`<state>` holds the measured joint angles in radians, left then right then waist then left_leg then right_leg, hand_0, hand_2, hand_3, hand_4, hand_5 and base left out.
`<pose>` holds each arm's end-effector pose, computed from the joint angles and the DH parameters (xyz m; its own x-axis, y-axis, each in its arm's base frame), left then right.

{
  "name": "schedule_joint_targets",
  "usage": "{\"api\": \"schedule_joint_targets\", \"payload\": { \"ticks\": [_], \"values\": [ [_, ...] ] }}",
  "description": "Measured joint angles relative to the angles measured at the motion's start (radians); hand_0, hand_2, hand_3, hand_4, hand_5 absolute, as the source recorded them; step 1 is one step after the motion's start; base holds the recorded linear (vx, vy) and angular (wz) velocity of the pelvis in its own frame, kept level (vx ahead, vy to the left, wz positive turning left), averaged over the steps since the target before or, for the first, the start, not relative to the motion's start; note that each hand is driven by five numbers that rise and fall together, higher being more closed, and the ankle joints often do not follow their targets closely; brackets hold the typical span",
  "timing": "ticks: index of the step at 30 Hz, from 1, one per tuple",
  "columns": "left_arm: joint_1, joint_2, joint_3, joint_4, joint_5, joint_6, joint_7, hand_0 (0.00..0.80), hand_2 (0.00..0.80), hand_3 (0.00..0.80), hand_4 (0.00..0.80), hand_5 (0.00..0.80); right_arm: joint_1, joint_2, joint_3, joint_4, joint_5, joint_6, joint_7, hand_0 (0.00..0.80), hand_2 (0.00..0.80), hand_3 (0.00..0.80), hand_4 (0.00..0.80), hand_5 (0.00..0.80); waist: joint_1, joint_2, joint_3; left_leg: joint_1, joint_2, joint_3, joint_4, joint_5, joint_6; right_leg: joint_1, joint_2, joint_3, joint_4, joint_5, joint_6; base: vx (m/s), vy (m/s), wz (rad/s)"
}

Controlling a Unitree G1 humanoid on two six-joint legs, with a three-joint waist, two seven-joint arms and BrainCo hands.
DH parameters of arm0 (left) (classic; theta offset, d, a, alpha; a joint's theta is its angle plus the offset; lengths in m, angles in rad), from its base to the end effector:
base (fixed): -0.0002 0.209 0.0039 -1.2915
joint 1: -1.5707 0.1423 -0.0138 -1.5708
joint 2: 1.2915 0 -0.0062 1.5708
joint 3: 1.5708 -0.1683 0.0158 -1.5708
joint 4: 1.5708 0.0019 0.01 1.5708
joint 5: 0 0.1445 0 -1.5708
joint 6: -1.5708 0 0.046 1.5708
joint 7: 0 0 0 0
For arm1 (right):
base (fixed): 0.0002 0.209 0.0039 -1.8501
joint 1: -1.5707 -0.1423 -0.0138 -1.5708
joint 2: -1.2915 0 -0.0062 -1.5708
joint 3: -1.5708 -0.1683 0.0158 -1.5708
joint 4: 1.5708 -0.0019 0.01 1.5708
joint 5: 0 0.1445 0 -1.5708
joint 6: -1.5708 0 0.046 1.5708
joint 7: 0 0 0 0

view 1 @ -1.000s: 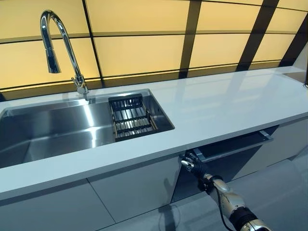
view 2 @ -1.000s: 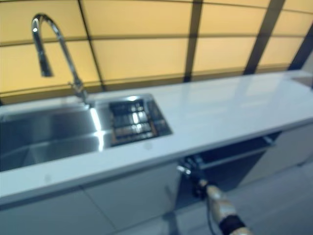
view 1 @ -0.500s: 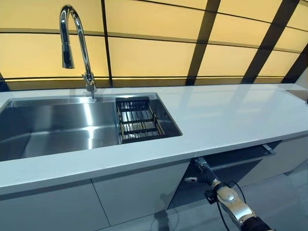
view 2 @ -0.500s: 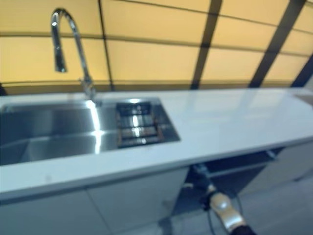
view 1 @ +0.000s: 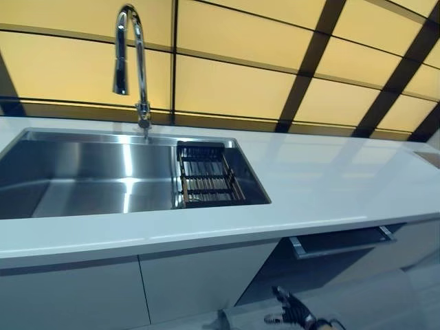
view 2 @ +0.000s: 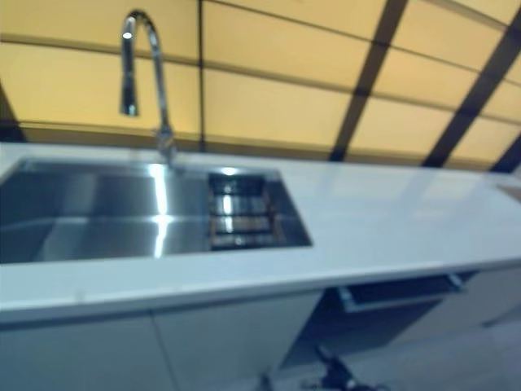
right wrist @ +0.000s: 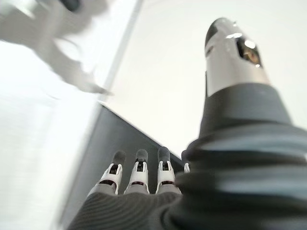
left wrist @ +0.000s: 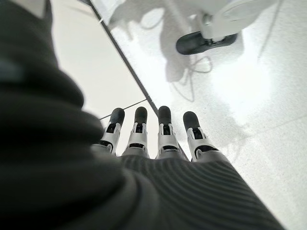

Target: Take plates into dishwasher

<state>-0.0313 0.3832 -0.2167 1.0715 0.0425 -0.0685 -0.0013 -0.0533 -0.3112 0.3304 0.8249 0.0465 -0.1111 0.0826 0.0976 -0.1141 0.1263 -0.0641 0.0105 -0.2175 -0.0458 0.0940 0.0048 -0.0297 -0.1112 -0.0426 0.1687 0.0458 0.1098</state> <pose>0.1139 0.2535 -0.0812 0.5505 0.1995 -0.8106 0.2483 0.8880 0.3871 0.1554 -0.1980 -0.0656 0.7242 0.1146 -0.6800 -0.3525 0.9090 -0.2223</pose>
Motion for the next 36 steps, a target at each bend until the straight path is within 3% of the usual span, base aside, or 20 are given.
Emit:
{"api": "schedule_joint_targets", "payload": {
  "ticks": [4,6,9,11,13,15,16,17,18,20,23,25,27,29,30,31,32,33,34,36],
  "values": [
    [-0.013,0.0,-0.02,0.018,-0.021,-0.007,0.003,0.0,0.0,0.0,0.0,0.0,-0.038,0.02,-0.001,0.158,0.008,-0.007,-0.008,0.0,0.0,0.0,0.0,0.0,0.021,0.02,-0.011,-0.002,-0.001,-0.016,0.0,0.009,-0.014,0.024,-0.008,0.005,-0.02,-0.033,0.041,-0.347,-0.174,0.16],
    [-0.014,0.002,-0.018,0.019,-0.028,-0.011,0.006,0.0,0.0,0.0,0.0,0.0,-0.051,0.031,-0.001,0.195,0.025,-0.012,-0.008,0.0,0.0,0.0,0.0,0.0,0.034,0.023,-0.016,-0.005,-0.004,-0.013,0.0,0.012,-0.021,0.031,-0.011,0.0,-0.035,-0.06,0.039,-0.405,-0.217,0.0],
    [-0.016,-0.007,-0.016,0.035,-0.037,-0.02,0.015,0.0,0.0,0.0,0.0,0.0,-0.071,0.03,-0.005,0.23,0.058,-0.012,-0.011,0.0,0.0,0.0,0.0,0.0,0.051,0.034,-0.02,-0.022,-0.002,-0.018,0.003,0.041,-0.068,0.098,0.003,-0.024,-0.181,-0.085,0.0,-0.346,-0.172,0.07],
    [-0.013,-0.036,-0.017,0.036,-0.037,-0.027,0.018,0.0,0.0,0.0,0.0,0.0,-0.065,0.012,-0.006,0.256,0.066,-0.012,-0.018,0.0,0.0,0.0,0.0,0.0,0.053,0.087,-0.015,-0.02,0.038,-0.012,0.005,0.045,-0.086,0.125,0.053,-0.026,-0.211,-0.064,-0.032,-0.341,-0.093,0.25],
    [-0.006,-0.05,-0.018,0.039,-0.037,-0.028,0.018,0.0,0.0,0.0,0.0,0.0,-0.053,0.008,-0.006,0.274,0.066,-0.012,-0.023,0.0,0.0,0.0,0.0,0.0,0.052,0.125,-0.011,-0.032,0.078,0.015,0.008,0.046,-0.094,0.131,0.09,-0.04,-0.207,-0.062,-0.058,-0.312,-0.03,0.36],
    [-0.009,-0.061,-0.019,0.044,-0.038,-0.029,0.016,0.0,0.0,0.0,0.0,0.0,-0.021,0.006,-0.01,0.289,0.066,-0.011,-0.026,0.0,0.0,0.0,0.0,0.0,0.022,0.146,-0.006,-0.068,0.136,0.118,0.006,0.003,-0.099,0.129,0.121,-0.069,-0.2,-0.067,-0.094,-0.372,0.008,0.89],
    [-0.013,-0.064,-0.019,0.047,-0.038,-0.029,0.015,0.0,0.0,0.0,0.0,0.0,-0.011,0.006,-0.014,0.289,0.065,-0.011,-0.026,0.0,0.0,0.0,0.0,0.0,0.013,0.144,-0.005,-0.07,0.141,0.145,0.007,-0.024,-0.101,0.124,0.121,-0.082,-0.201,-0.066,-0.101,-0.411,0.032,0.99],
    [-0.016,-0.069,-0.019,0.055,-0.038,-0.028,0.011,0.0,0.0,0.0,0.0,0.0,0.008,0.006,-0.019,0.291,0.064,-0.009,-0.027,0.0,0.0,0.0,0.0,0.0,-0.004,0.114,0.012,-0.069,0.125,0.235,0.053,-0.024,-0.098,0.133,0.079,-0.113,-0.215,-0.053,-0.117,-0.385,0.063,0.67],
    [-0.013,-0.073,-0.019,0.068,-0.039,-0.028,0.009,0.0,0.0,0.0,0.0,0.0,0.019,0.006,-0.019,0.292,0.062,-0.009,-0.025,0.0,0.0,0.0,0.0,0.0,-0.005,0.092,0.013,-0.066,0.09,0.256,0.118,-0.026,-0.099,0.128,0.045,-0.124,-0.217,-0.045,-0.115,-0.443,0.101,0.53],
    [-0.006,-0.086,-0.019,0.089,-0.062,-0.027,0.01,0.0,0.0,0.0,0.0,0.0,0.021,-0.002,-0.02,0.305,0.06,-0.007,-0.024,0.0,0.0,0.0,0.0,0.0,-0.028,0.078,0.019,-0.016,0.036,0.245,0.209,-0.031,-0.095,0.131,0.003,-0.128,-0.214,-0.04,-0.102,-0.298,0.12,0.2],
    [-0.005,-0.108,-0.016,0.091,-0.078,-0.027,0.018,0.0,0.0,0.0,0.0,0.0,0.017,-0.004,-0.052,0.33,0.036,-0.001,-0.024,0.0,0.0,0.0,0.0,0.0,-0.058,0.102,0.009,0.056,0.011,0.224,0.168,-0.059,-0.071,0.111,-0.01,-0.115,-0.193,-0.046,-0.068,-0.281,0.156,0.17],
    [-0.015,-0.115,-0.015,0.091,-0.078,-0.028,0.02,0.0,0.0,0.0,0.0,0.0,0.015,-0.002,-0.089,0.362,0.012,0.006,-0.025,0.0,0.0,0.0,0.0,0.0,-0.056,0.097,0.006,0.055,-0.002,0.205,0.154,-0.058,-0.07,0.102,-0.014,-0.073,-0.197,-0.034,-0.051,-0.248,0.204,0.1],
    [-0.013,-0.121,-0.012,0.095,-0.078,-0.029,0.02,0.0,0.0,0.0,0.0,0.0,0.015,-0.011,-0.115,0.369,0.0,0.011,-0.029,0.0,0.0,0.0,0.0,0.0,-0.056,0.119,-0.006,0.058,0.01,0.188,0.118,-0.103,-0.056,0.082,0.001,-0.072,-0.194,-0.016,-0.043,-0.287,0.328,-0.07],
    [0.0,-0.121,0.004,0.103,-0.078,-0.029,0.02,0.0,0.0,0.0,0.0,0.0,0.023,-0.007,-0.127,0.38,-0.01,0.019,-0.028,0.0,0.0,0.0,0.0,0.0,-0.057,0.119,-0.018,0.057,0.002,0.191,0.102,-0.098,-0.05,0.064,0.001,-0.057,-0.176,-0.017,-0.043,-0.221,0.336,-0.09],
    [0.012,-0.117,0.003,0.11,-0.078,-0.03,0.018,0.0,0.0,0.0,0.0,0.0,0.033,-0.005,-0.128,0.38,-0.017,0.024,-0.028,0.0,0.0,0.0,0.0,0.0,-0.058,0.11,-0.04,0.055,-0.004,0.193,0.069,-0.102,-0.073,0.056,-0.008,-0.055,-0.178,-0.014,-0.048,-0.207,0.383,0.0],
    [0.013,-0.11,0.004,0.125,-0.078,-0.032,0.014,0.0,0.0,0.0,0.0,0.0,0.045,0.005,-0.128,0.38,-0.018,0.027,-0.028,0.0,0.0,0.0,0.0,0.0,-0.064,0.066,-0.07,0.063,-0.027,0.189,0.054,-0.12,-0.099,0.041,-0.049,-0.057,-0.206,0.004,-0.043,-0.207,0.389,-0.01],
    [0.007,-0.108,0.003,0.127,-0.078,-0.038,0.007,0.0,0.0,0.0,0.0,0.0,0.044,0.008,-0.132,0.385,-0.018,0.027,-0.03,0.0,0.0,0.0,0.0,0.0,-0.064,0.05,-0.072,0.053,-0.054,0.187,0.122,-0.138,-0.046,0.037,-0.077,-0.057,-0.208,0.016,-0.038,-0.213,0.378,-0.08],
    [0.01,-0.116,0.002,0.125,-0.078,-0.042,-0.001,0.0,0.0,0.0,0.0,0.0,0.037,-0.003,-0.133,0.385,-0.02,0.027,-0.031,0.0,0.0,0.0,0.0,0.0,-0.066,0.063,-0.072,0.072,-0.044,0.188,0.144,-0.153,-0.023,0.039,-0.069,-0.06,-0.207,0.025,-0.025,-0.215,0.353,-0.05],
    [0.01,-0.128,0.0,0.121,-0.078,-0.043,-0.005,0.0,0.0,0.0,0.0,0.0,0.037,-0.019,-0.133,0.386,-0.02,0.028,-0.037,0.0,0.0,0.0,0.0,0.0,-0.082,0.109,-0.076,0.096,-0.014,0.175,0.106,-0.167,-0.044,0.046,-0.046,-0.071,-0.205,0.03,-0.013,-0.189,0.29,0.05],
    [0.003,-0.125,-0.026,0.117,-0.078,-0.049,-0.008,0.0,0.0,0.0,0.0,0.0,0.039,-0.014,-0.135,0.384,-0.014,0.03,-0.043,0.0,0.0,0.0,0.0,0.0,-0.098,0.094,-0.07,0.129,-0.036,0.183,0.04,-0.121,-0.017,0.027,-0.071,-0.059,-0.178,0.023,0.011,-0.232,0.241,0.02]
  ]
}}
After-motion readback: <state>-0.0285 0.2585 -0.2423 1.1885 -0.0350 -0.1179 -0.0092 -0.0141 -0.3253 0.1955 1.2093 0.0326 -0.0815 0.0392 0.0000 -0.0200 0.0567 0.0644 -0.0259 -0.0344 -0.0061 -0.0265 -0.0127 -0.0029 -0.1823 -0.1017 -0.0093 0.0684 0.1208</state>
